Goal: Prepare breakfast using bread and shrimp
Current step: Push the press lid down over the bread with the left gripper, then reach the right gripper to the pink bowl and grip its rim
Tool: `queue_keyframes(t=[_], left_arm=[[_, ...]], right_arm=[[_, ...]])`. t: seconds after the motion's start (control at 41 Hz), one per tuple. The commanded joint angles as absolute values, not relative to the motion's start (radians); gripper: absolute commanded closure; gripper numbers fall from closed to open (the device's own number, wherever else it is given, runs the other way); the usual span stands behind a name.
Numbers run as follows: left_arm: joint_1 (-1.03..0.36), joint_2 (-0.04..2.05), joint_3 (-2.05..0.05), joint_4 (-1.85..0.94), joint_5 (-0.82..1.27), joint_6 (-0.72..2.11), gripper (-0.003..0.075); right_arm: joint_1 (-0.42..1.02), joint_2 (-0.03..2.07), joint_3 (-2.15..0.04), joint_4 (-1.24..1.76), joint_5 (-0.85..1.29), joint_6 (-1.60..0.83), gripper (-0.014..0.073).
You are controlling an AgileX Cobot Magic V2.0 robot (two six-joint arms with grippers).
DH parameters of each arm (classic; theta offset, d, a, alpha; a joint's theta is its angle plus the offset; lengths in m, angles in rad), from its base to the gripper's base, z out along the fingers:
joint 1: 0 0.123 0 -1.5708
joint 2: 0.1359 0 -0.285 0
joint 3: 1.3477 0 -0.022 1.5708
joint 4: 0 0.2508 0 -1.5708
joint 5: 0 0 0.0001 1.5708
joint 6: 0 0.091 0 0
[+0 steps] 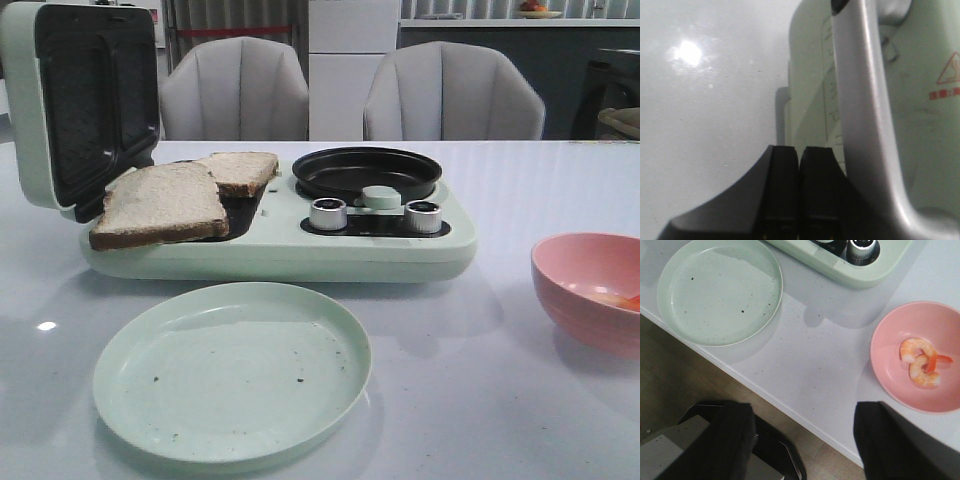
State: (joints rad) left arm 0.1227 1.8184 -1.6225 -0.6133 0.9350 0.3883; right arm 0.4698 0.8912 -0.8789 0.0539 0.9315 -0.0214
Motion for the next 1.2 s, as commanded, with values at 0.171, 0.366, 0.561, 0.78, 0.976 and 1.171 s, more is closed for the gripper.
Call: queue_keyframes(t=[0.171,0.366,0.561,0.78,0.976,1.171], left_arm=[[0.045,1.662,-1.621,-0.664,0.957,0.444,0.0621],[-0.064,1.492,-1.454,-0.662,0.906,0.529,0.0621],[-0.194,1.295,-1.279,-0.614,0.824,0.55,0.0621],[-0.341,1.071,-1.094,-0.542,0.771,0.55,0.0621],[-0.395,0.889,-0.961,-0.542,0.731,0.55,0.0621],[-0.395,0.78,-0.873,-0.542,0.721,0.55,0.0621]], right_arm=[[0.47,0.884,-0.903,0.049,0.883,-0.024,0.006],[0.47,0.884,-0.903,0.049,0.883,-0.024,0.006],[0.47,0.884,-0.903,0.049,0.883,-0.024,0.006],[0.47,0.884,-0.903,0.049,0.883,-0.024,0.006],[0.47,0.884,-0.903,0.051,0.879,-0.024,0.006],[0.47,0.884,-0.903,0.056,0.87,-0.024,0.006]])
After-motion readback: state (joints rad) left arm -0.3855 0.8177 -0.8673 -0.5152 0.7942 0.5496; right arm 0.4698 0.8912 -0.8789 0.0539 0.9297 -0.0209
